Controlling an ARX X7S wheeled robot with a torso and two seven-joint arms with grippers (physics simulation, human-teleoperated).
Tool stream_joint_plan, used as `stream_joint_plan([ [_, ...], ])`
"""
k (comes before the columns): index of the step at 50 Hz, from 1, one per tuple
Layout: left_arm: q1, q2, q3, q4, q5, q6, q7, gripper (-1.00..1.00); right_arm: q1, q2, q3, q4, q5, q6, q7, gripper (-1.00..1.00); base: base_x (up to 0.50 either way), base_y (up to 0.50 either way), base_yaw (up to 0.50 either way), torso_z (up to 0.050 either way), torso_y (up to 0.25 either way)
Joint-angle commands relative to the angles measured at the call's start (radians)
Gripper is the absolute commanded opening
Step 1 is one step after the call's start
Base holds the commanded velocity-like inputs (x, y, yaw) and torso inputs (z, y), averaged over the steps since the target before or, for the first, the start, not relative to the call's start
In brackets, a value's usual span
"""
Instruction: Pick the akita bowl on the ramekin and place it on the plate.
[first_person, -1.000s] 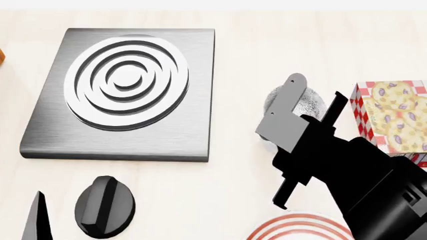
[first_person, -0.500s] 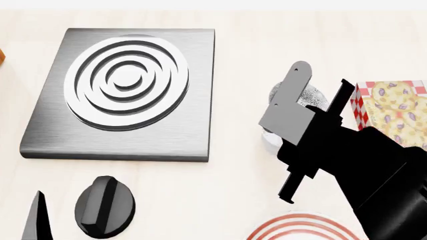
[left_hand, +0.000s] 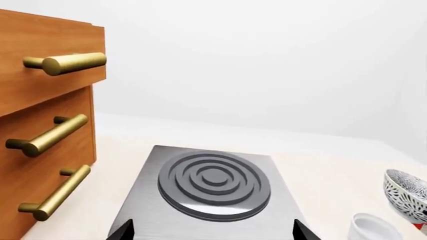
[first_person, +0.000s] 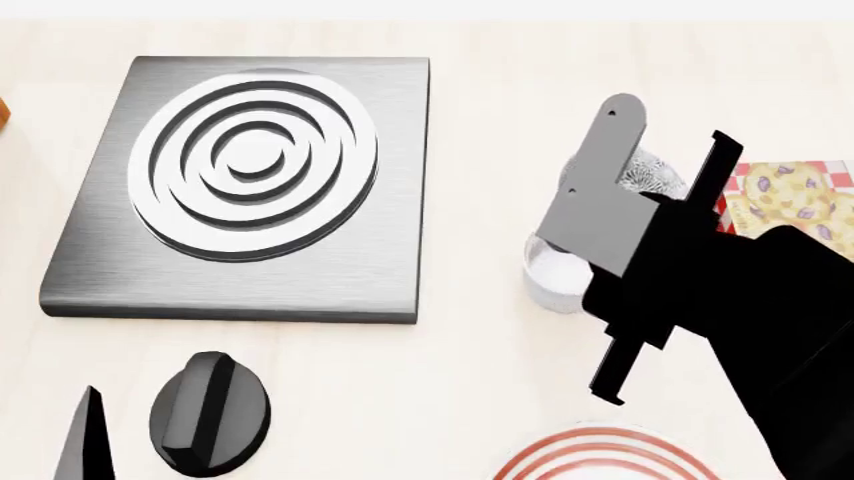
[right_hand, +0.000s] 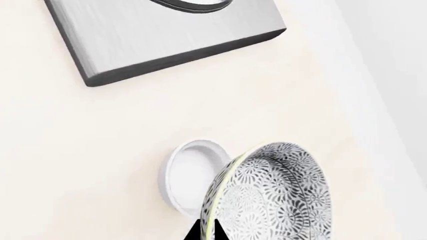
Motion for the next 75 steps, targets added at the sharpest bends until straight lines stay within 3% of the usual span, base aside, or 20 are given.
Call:
stream_joint_plan([
  [1,0.000,-0.005,0.002,0.000,-0.009,0.007,-0.003,1.00,0.049,0.050,-0.017,-0.121,0.005,0.080,-0.055,-1.00,0.00,0.00,0.00,0.000,0.000],
  [19,-0.003,-0.015,0.003,0.006,-0.020,0.006,-0.015,1.00,0.101,0.187,-0.075,-0.421,0.016,0.193,-0.143,-1.00,0.00,0.00,0.00,0.000,0.000],
  [53,-0.008,-0.030,0.019,0.001,-0.018,0.017,-0.030,1.00,-0.068,0.452,-0.046,-0.747,0.167,0.162,0.011,-1.00,0.00,0.00,0.00,0.000,0.000],
  [75,-0.009,-0.041,0.022,0.003,-0.024,0.021,-0.042,1.00,-0.154,0.476,-0.086,-0.764,0.158,0.105,0.068,-1.00,0.00,0.00,0.00,0.000,0.000],
])
